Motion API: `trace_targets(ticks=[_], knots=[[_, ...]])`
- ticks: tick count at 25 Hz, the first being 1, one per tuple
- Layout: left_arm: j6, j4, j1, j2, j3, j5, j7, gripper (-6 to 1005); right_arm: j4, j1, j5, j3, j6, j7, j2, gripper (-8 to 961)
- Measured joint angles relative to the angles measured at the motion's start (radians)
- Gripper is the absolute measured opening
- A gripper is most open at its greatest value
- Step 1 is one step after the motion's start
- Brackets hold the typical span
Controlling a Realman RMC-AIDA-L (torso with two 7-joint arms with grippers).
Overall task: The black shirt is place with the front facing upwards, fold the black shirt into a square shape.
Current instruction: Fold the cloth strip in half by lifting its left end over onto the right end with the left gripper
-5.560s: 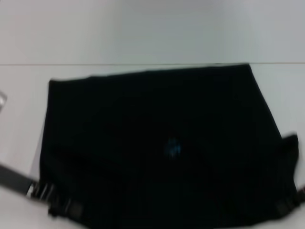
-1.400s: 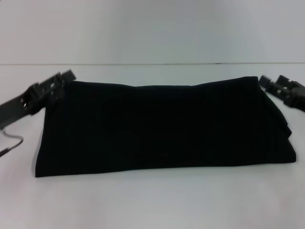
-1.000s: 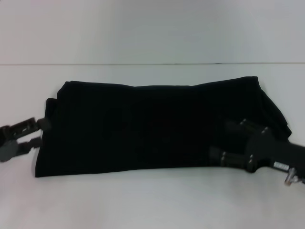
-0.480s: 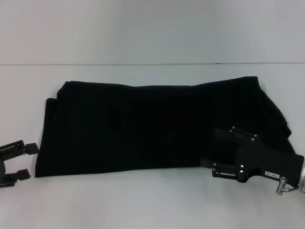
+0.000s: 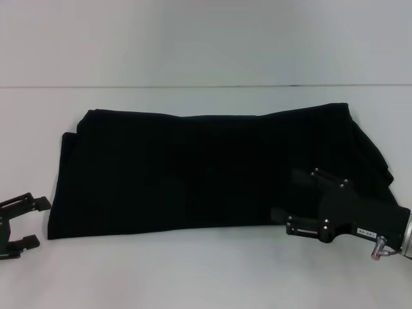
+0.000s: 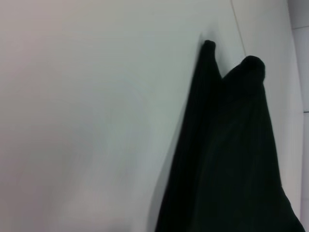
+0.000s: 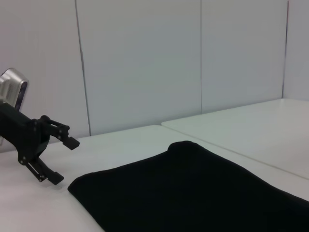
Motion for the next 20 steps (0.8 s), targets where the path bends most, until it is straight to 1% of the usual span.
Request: trace_targets(ticks=[11, 20], knots=[[-0.048, -0.026, -0.017, 0.0, 0.006, 0.019, -0.03, 948, 0.001, 0.006, -0.005, -0.002, 0.003, -0.001, 0.0, 940], [-0.101, -0.074, -0.051, 0.0, 0.013, 0.027, -0.037, 947, 0.012, 0.01, -0.005, -0.002, 0.004, -0.001, 0.0, 941]])
